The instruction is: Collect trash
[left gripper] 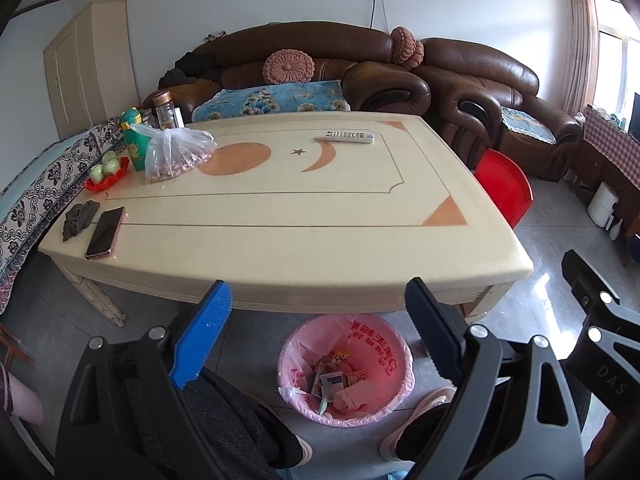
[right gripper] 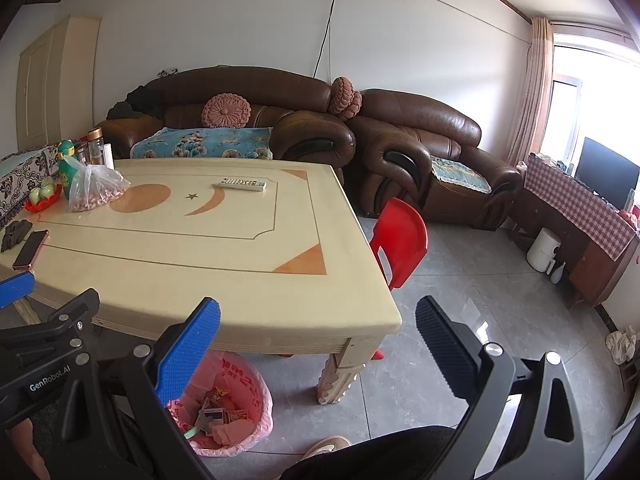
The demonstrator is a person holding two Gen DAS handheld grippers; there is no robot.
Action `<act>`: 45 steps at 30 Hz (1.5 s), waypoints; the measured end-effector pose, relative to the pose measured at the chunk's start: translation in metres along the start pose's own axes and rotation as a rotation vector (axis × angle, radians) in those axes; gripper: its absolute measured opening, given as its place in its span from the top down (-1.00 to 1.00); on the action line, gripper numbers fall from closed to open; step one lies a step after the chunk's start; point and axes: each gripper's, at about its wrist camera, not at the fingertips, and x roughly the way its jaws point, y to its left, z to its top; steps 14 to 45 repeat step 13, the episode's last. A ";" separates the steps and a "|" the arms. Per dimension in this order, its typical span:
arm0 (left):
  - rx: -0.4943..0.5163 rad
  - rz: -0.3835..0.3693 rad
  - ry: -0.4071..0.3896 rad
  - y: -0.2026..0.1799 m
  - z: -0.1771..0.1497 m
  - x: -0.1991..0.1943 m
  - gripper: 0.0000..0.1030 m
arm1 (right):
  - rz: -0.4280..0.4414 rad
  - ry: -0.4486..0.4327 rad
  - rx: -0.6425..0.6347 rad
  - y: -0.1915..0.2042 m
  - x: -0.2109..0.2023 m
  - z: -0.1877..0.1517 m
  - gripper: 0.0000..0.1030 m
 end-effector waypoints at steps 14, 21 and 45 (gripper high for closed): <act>-0.006 -0.007 0.015 0.001 0.001 0.001 -0.68 | 0.007 0.002 -0.005 0.006 0.002 0.000 -0.86; -0.006 -0.007 0.015 0.001 0.001 0.001 -0.68 | 0.007 0.002 -0.005 0.006 0.002 0.000 -0.86; -0.006 -0.007 0.015 0.001 0.001 0.001 -0.68 | 0.007 0.002 -0.005 0.006 0.002 0.000 -0.86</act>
